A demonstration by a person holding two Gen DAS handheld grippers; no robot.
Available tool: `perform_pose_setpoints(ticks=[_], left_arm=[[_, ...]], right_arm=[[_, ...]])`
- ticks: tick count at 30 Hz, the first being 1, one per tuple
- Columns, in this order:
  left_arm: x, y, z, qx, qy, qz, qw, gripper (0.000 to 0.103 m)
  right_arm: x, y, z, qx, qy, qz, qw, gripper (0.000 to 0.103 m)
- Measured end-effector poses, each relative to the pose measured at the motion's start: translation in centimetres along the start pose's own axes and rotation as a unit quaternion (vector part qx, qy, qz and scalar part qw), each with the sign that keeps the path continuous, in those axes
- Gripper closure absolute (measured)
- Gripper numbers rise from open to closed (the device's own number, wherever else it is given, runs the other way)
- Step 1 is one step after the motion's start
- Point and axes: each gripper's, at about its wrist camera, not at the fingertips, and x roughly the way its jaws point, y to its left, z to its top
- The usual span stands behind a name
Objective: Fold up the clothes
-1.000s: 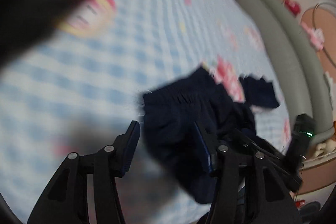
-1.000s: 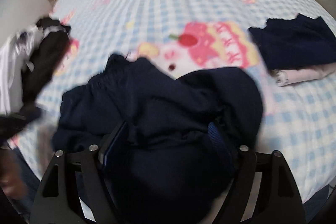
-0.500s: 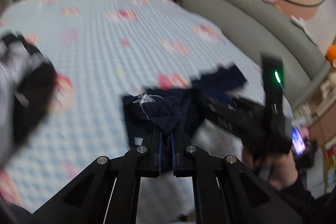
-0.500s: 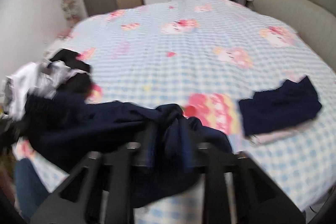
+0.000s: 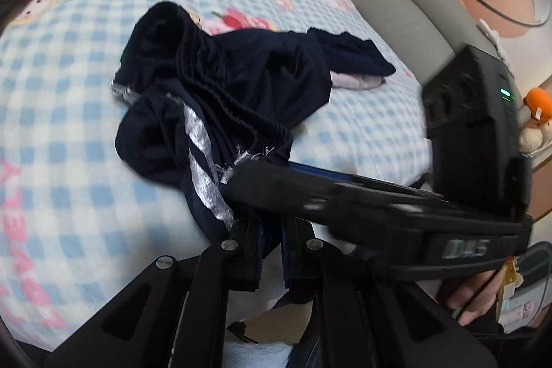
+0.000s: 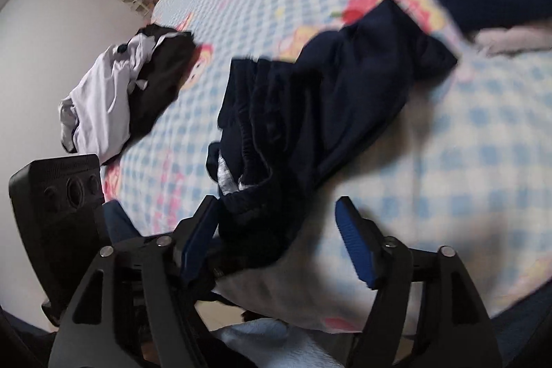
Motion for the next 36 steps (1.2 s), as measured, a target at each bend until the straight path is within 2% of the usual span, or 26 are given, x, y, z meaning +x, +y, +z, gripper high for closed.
perform_pose_setpoints(ticks=[1,2,3,4,5,7,8,10,12,16,17,18,19,21,24,26,28,30,31,33,34,35,36], left_arm=[[-0.4,0.1,0.1,0.0,0.001,-0.003,1.0,0.092],[-0.9,0.1,0.2,0.0,0.002,-0.005,1.0,0.091],[-1.3,0.2,0.3,0.0,0.003,-0.008,1.0,0.091],[-1.7,0.3,0.3,0.0,0.005,-0.011,0.9999,0.091],[-2.1,0.4,0.4,0.0,0.006,-0.013,0.9999,0.091],[-4.1,1.5,1.2,-0.013,-0.026,-0.015,0.9995,0.087],[-4.5,2.3,2.0,-0.027,-0.038,-0.002,0.9989,0.084],[-5.3,3.8,3.6,-0.053,-0.062,0.025,0.9964,0.069],[-4.6,5.3,5.1,-0.07,-0.069,0.053,0.9937,0.067],[-1.0,6.6,7.1,-0.068,-0.018,0.071,0.995,0.059],[-0.1,6.5,7.4,-0.06,-0.009,0.078,0.9951,0.06],[0.2,6.5,7.5,-0.054,-0.011,0.087,0.9947,0.068],[0.5,6.5,7.7,-0.048,-0.014,0.095,0.9942,0.093],[0.2,6.7,8.9,-0.051,-0.018,0.104,0.9931,0.094],[-2.8,4.5,13.5,-0.023,-0.069,0.103,0.992,0.094],[-7.2,1.3,17.1,0.019,-0.126,0.123,0.9842,0.094],[-11.6,-2.0,20.7,0.061,-0.182,0.142,0.9711,0.094],[-17.9,-5.3,22.8,0.094,-0.252,0.135,0.9535,0.094],[-20.7,-6.8,23.2,0.115,-0.274,0.134,0.9454,0.094],[-24.4,-8.9,22.3,0.158,-0.302,0.142,0.9294,0.094],[-25.2,-9.3,21.4,0.176,-0.301,0.143,0.9263,0.094],[-25.3,-9.3,20.4,0.187,-0.292,0.153,0.9253,0.094],[-25.0,-8.9,19.3,0.192,-0.282,0.164,0.9259,0.093]], right_arm=[[0.8,-0.1,-0.2,0.003,0.005,0.009,1.0,0.034],[1.3,-0.2,-0.6,0.002,0.008,0.007,1.0,0.054],[1.8,-0.2,-0.8,0.001,0.007,-0.011,1.0,0.067],[2.0,-0.4,-0.9,-0.002,0.002,-0.026,1.0,0.079],[1.5,-0.5,-1.0,-0.005,-0.011,-0.043,0.999,0.085],[0.1,-1.0,-1.0,-0.011,-0.036,-0.076,0.996,0.087],[-0.8,-1.3,-0.9,-0.014,-0.045,-0.089,0.995,0.087],[-2.4,-2.1,-0.9,-0.014,-0.058,-0.107,0.992,0.087],[-3.9,-2.9,-1.1,-0.011,-0.068,-0.121,0.99,0.087],[-5.7,-4.5,-1.7,-0.002,-0.075,-0.14,0.987,0.087],[-6.1,-4.7,-2.0,-0.002,-0.078,-0.149,0.986,0.087],[-6.5,-5.0,-2.1,-0.003,-0.078,-0.152,0.985,0.087],[-6.9,-5.2,-2.3,-0.005,-0.077,-0.154,0.985,0.087],[-7.3,-6.1,-2.2,-0.004,-0.074,-0.154,0.985,0.087],[-6.7,-7.3,0.1,-0.006,-0.063,-0.15,0.987,0.087],[-6.8,-6.3,3.4,-0.018,-0.079,-0.156,0.984,0.09],[-10.2,-3.1,8.1,-0.054,-0.139,-0.159,0.976,0.091],[-14.1,0.5,11.9,-0.091,-0.204,-0.155,0.962,0.091],[-16.3,2.5,13.1,-0.109,-0.238,-0.15,0.953,0.091],[-20.8,6.4,14.1,-0.146,-0.311,-0.145,0.928,0.091],[-22.8,8.2,14.2,-0.164,-0.343,-0.145,0.913,0.091],[-23.7,9.2,13.8,-0.175,-0.357,-0.148,0.905,0.091],[-23.5,9.4,13.2,-0.179,-0.357,-0.152,0.904,0.091]])
